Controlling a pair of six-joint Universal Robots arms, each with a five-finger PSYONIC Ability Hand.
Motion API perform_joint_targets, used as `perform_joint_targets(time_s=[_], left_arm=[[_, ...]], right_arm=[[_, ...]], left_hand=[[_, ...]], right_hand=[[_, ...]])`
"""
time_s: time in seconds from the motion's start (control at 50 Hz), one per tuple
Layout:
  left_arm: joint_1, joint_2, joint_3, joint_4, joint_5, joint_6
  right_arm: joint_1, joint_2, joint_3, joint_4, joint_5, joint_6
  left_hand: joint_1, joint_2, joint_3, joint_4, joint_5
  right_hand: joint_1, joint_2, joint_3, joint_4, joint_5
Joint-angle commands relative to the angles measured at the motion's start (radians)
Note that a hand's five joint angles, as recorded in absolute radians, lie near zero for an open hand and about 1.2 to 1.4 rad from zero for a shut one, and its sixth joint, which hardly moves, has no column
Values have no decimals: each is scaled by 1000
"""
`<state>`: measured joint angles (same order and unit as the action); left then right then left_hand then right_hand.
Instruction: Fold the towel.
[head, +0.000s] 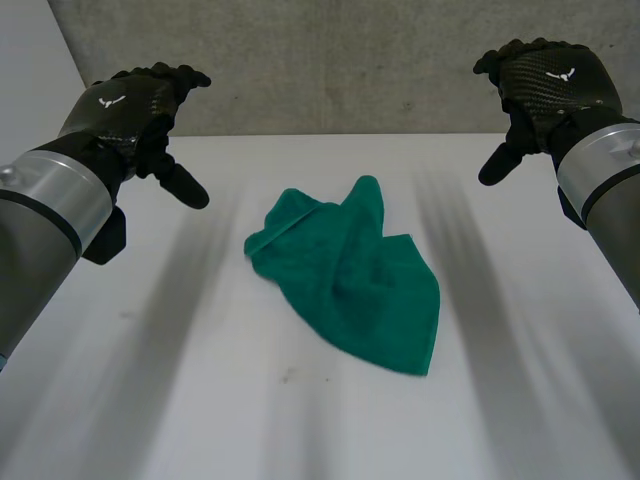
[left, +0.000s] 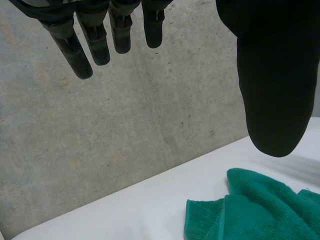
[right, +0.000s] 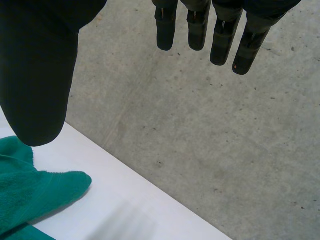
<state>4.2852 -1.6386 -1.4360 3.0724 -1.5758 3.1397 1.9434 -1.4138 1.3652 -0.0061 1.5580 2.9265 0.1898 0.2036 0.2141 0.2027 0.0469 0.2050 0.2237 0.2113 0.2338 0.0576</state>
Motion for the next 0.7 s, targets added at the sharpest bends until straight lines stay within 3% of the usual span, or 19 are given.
perform_joint_targets(time_s=[0.02, 0.16, 0.34, 0.7], left_arm=[[-1, -24, 0, 9, -1, 3], [-2, -87, -1, 11, -1, 3], [-10, -231, 8, 49, -4, 0], [-18, -740, 281, 155, -4, -16]], right_arm=[[2, 3, 0, 0, -4, -1], [9, 16, 3, 14, -41, -58], [15, 72, 45, 14, -81, -254], [17, 136, 138, 6, -84, -271]], left_hand=[[-15, -29, -40, -28, -47], [-15, -29, -40, -28, -47], [-12, -25, -36, -24, -43], [123, 109, 99, 110, 92]], right_hand=[[-30, -49, -37, -59, -58], [-30, -49, -37, -59, -58], [-30, -49, -37, -59, -58], [-30, -49, -37, -59, -58]])
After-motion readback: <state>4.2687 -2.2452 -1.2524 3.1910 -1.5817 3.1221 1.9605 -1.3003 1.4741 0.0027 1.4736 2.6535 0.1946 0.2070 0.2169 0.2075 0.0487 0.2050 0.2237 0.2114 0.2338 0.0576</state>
